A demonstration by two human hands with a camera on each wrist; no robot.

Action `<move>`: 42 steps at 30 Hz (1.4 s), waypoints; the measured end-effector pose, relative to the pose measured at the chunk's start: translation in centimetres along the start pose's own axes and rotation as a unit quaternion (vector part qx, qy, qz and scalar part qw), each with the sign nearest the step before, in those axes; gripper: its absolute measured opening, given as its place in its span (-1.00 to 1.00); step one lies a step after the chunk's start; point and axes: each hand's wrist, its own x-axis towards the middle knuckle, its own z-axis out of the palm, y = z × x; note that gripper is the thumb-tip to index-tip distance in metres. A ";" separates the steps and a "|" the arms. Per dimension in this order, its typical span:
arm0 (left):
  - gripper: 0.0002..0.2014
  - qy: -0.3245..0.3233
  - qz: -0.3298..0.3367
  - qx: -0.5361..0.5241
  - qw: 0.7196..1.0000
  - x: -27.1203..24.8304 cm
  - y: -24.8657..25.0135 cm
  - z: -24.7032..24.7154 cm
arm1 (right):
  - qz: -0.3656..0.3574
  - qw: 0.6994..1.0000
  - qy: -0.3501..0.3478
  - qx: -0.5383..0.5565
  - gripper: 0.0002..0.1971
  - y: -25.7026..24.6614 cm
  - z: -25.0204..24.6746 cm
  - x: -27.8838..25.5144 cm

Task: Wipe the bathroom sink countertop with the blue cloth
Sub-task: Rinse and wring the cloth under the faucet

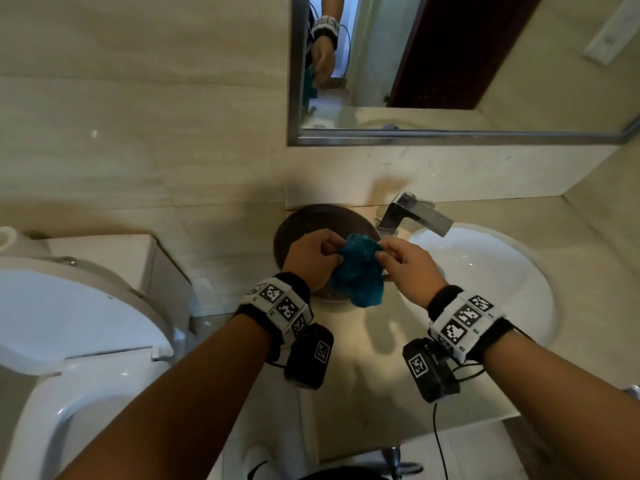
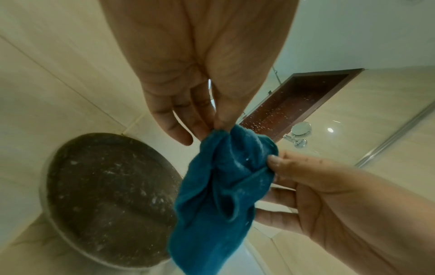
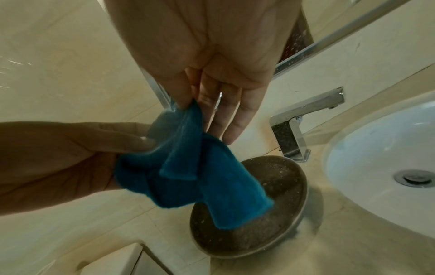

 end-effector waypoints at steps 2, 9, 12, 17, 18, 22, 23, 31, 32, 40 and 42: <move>-0.85 -0.008 -0.007 -0.004 1.000 0.0 -0.2 -0.3 | 0.011 1.000 0.018 0.011 -0.83 0.3 -0.7 0.0; -0.91 0.011 -0.019 0.034 0.999 -1.1 1.9 1.8 | -0.014 0.999 0.039 -0.006 -0.83 1.7 -4.1 0.3; -0.95 0.027 0.000 0.062 0.998 -1.4 3.3 4.0 | -0.038 0.999 0.026 0.002 -0.86 3.3 -6.2 0.4; -0.95 0.058 -0.053 0.059 0.995 -1.9 5.2 10.6 | -0.062 0.998 -0.018 -0.026 -0.82 7.8 -10.0 -0.3; -0.92 0.065 -0.057 0.064 0.994 -2.1 5.9 12.1 | -0.069 0.997 -0.024 -0.034 -0.82 8.7 -11.3 -0.6; -0.81 0.080 -0.067 0.030 0.994 -3.3 8.4 15.6 | -0.085 0.995 -0.034 -0.041 -0.92 11.3 -15.7 -1.7; -0.80 0.080 -0.066 0.022 0.994 -3.6 9.0 16.2 | -0.090 0.994 -0.042 -0.036 -0.94 11.7 -16.4 -1.9; -0.88 0.075 -0.052 -0.010 0.996 -4.8 12.4 18.2 | -0.102 0.993 -0.051 0.022 -0.76 12.3 -19.3 -3.4; -0.91 0.065 -0.050 -0.016 0.997 -4.9 12.6 18.3 | -0.100 0.994 -0.043 0.016 -0.76 12.1 -19.4 -3.6; -0.72 0.052 -0.033 0.020 0.998 -5.4 12.6 18.1 | -0.060 0.995 -0.052 0.057 -0.83 11.0 -19.7 -4.3; -0.81 0.068 -0.027 0.018 0.997 -5.0 12.5 17.9 | -0.045 0.994 -0.048 0.088 -0.79 10.9 -19.6 -4.3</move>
